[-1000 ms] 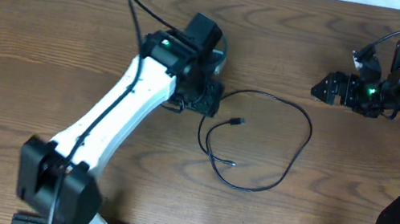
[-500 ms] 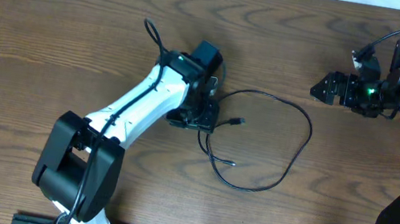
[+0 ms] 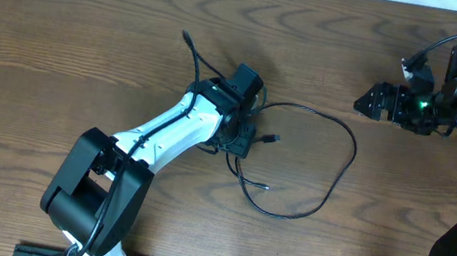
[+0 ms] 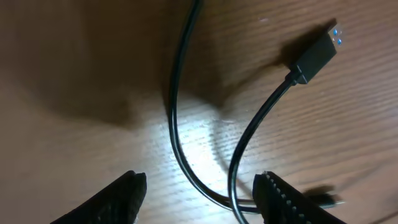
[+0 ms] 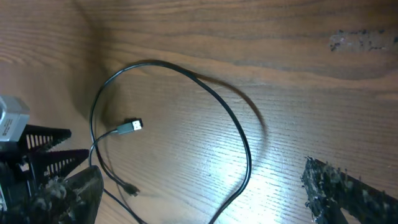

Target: Untangle cables

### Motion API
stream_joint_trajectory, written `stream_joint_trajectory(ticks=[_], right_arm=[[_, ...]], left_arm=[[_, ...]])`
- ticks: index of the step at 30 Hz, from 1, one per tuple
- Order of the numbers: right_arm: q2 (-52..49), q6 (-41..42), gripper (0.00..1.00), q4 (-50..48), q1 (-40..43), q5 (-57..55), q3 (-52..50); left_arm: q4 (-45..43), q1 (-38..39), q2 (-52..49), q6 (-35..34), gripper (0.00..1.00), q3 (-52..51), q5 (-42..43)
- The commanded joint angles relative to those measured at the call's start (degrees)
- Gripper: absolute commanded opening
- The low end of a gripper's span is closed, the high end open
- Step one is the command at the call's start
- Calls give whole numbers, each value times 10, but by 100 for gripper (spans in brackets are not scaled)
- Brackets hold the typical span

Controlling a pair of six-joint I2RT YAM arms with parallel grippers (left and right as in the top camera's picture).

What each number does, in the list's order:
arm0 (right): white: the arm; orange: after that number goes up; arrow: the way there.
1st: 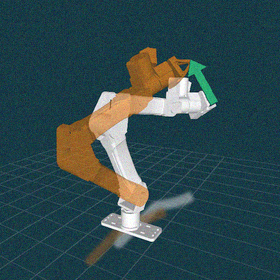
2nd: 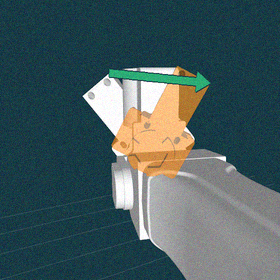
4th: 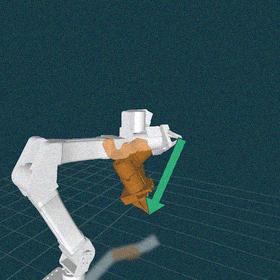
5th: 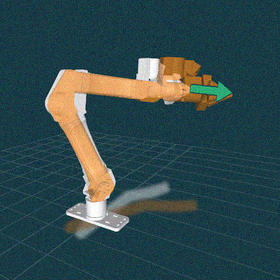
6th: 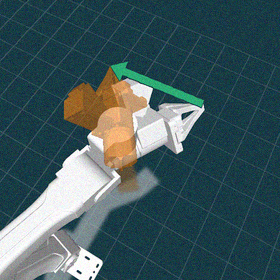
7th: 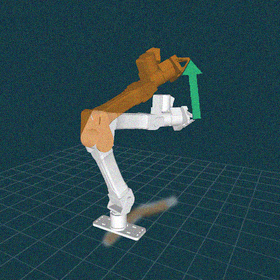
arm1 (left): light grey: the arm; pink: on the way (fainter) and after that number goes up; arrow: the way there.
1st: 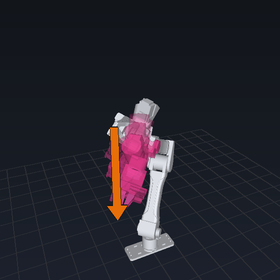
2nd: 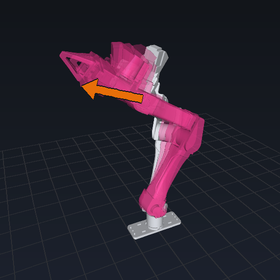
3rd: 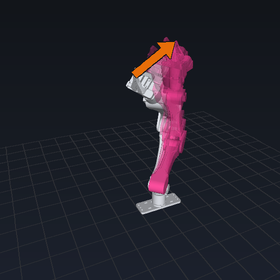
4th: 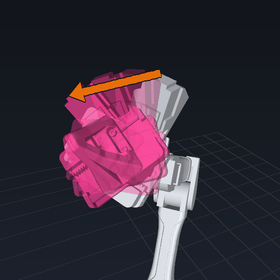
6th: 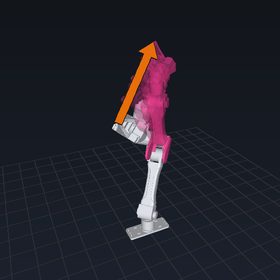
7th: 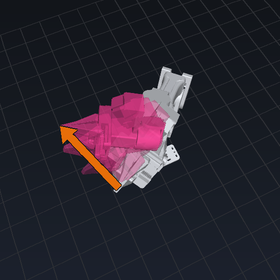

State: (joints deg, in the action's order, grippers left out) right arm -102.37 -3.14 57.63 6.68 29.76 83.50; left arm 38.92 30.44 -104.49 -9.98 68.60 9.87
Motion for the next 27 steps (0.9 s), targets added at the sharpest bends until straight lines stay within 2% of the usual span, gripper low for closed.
stream_joint_trajectory(ticks=[1,9,14,20,23,27], right_arm=[[0,3,99,1,-4,2,0],[0,3,99,5,-4,2,0],[0,3,99,4,-4,2,0],[0,3,99,5,-4,2,0],[0,3,99,4,-4,2,0],[0,3,99,5,-4,2,0]], left_arm=[[-12,-1,-13,99,61,-6,-24],[-35,-1,-50,107,60,-6,-19],[-34,-2,-52,179,59,-6,65],[-18,-5,-52,233,59,-6,77],[-19,-5,-52,233,58,-6,67],[-36,-5,-56,232,58,-6,9]])
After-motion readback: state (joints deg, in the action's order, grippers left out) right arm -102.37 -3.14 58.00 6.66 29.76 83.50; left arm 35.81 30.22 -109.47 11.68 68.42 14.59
